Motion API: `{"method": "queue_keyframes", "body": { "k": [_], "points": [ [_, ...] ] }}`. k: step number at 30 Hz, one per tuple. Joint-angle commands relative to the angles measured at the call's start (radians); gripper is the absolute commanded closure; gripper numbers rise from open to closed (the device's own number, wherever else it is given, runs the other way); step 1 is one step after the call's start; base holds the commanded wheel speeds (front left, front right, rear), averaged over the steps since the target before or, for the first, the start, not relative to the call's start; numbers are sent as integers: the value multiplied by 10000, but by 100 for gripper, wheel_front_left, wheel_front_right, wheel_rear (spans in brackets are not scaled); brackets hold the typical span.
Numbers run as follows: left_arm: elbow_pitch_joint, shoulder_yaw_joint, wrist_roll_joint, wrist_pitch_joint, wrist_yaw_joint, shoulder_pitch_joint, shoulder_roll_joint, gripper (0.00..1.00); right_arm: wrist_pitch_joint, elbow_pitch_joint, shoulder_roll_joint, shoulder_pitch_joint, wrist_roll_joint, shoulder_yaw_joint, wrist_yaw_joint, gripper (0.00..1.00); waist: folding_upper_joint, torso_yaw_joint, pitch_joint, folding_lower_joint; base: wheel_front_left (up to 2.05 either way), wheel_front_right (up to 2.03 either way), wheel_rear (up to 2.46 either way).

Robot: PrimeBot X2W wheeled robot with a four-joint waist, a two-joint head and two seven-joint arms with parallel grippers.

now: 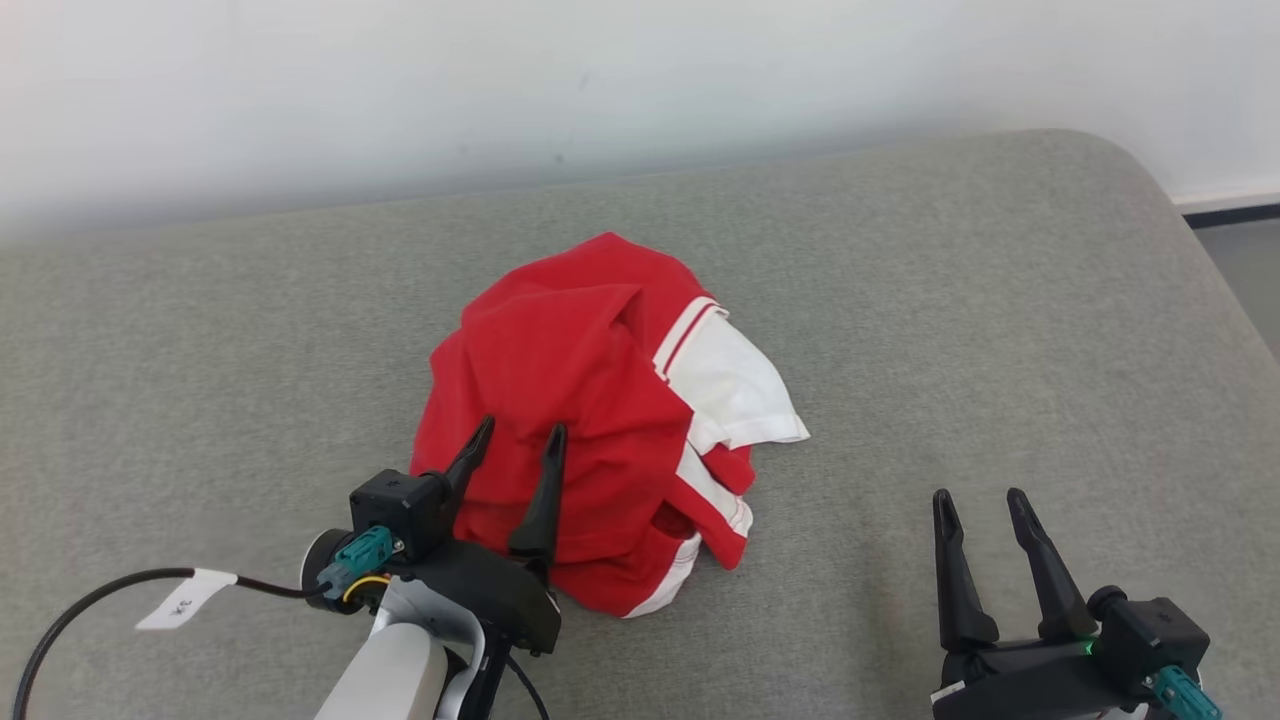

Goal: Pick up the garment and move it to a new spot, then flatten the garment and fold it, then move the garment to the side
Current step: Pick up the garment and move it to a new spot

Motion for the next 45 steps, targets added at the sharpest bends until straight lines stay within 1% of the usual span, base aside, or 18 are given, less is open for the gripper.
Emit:
{"method": "queue_keyframes", "body": {
  "k": [1,6,11,15,19,20,21,22,23,29,32,35,39,41,45],
  "points": [
    [-137,-77,4,-27,72,0,-33,0,-4,-17,-9,78,6,-41,-22,0,1,250,-116,1,0,0,0],
    [-619,-263,14,67,196,401,-46,0,-5,-7,-14,14,92,-80,-22,0,1,398,-32,1,0,0,0],
    [-792,-363,-52,252,336,758,-23,0,-5,25,-14,-43,142,-20,-22,0,1,347,62,1,0,0,0],
    [-598,-557,40,586,455,885,15,0,-4,84,-9,-106,152,-47,-22,0,1,212,143,1,0,0,0],
    [-106,-820,509,760,765,727,211,0,-5,113,-13,-136,154,-34,-22,0,1,45,222,1,0,0,0],
    [27,-878,632,741,832,657,247,40,-5,113,-11,-147,157,-29,-22,0,1,16,227,1,0,0,0],
    [27,-878,632,741,832,657,247,40,-5,113,-11,-147,157,-29,-22,0,1,16,227,1,0,0,0],
    [90,-886,619,638,862,594,237,71,-5,101,-11,-160,162,-30,-22,0,1,-13,231,1,0,0,0],
    [169,-886,608,586,864,558,224,100,-5,90,-11,-163,164,-29,-22,0,1,-32,233,1,0,0,0],
    [-25,-904,420,221,704,361,149,100,-5,104,-9,59,139,-165,-22,0,1,139,109,1,0,0,0],
    [-392,-915,412,159,673,398,181,100,-5,136,-13,145,158,-146,-22,0,1,328,-49,1,0,0,0],
    [-1040,-899,320,240,635,453,247,100,-5,166,-9,222,218,-95,-22,0,1,529,-201,1,0,0,0],
    [-2061,-902,250,577,659,228,358,100,-5,204,-14,309,256,-66,-22,0,1,748,-403,1,0,0,0],
    [-2573,-884,129,838,555,-8,373,100,-3,232,-16,314,276,-80,-22,0,1,821,-479,1,0,0,0],
    [-3202,-1106,216,1533,320,-808,616,100,-3,267,-13,338,313,-45,-22,0,1,888,-644,1,0,0,0]
  ]
}}
